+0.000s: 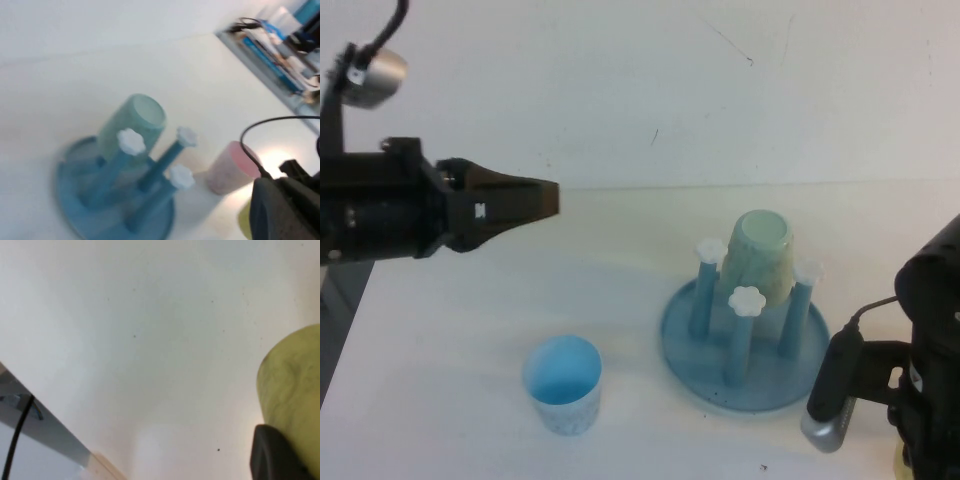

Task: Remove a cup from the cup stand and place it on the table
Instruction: Place the cup on the table

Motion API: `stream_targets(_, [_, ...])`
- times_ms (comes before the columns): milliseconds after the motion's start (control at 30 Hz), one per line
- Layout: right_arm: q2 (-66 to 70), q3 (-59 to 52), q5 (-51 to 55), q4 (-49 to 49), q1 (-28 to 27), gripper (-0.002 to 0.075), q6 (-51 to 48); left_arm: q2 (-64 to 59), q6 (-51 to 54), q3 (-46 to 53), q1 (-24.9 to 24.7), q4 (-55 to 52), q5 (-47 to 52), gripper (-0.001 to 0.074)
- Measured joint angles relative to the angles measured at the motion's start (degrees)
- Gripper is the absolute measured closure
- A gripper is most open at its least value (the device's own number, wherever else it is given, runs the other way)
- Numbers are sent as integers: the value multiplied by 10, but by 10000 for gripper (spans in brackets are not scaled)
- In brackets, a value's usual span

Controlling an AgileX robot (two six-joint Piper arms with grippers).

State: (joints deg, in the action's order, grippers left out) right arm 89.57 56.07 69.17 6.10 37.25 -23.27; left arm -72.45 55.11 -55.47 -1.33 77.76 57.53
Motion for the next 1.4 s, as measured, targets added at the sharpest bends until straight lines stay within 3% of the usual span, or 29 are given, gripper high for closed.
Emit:
stream_targets(233, [34,23,-15,3,1,699,6,223,-17,39,0,-93,-123,736])
stream_targets(433, [68,47,-41,3,1,680,6,378,-63,99,0,-163,-155,736])
stream_targets(533, [88,47,-45,5,1,636,7,439,-74,132,0,-201,-157,736])
stream_targets(867, [110,54,-51,13,2,484,18,529,-140,185,0,-305,-161,736])
stream_targets(1133, [64,92,-11,-25,2,469,26,561,-238,195,0,-428,-162,736])
stream_targets(1400, [-80,90,0,-55,2,469,28,638,-336,201,0,-550,-162,736])
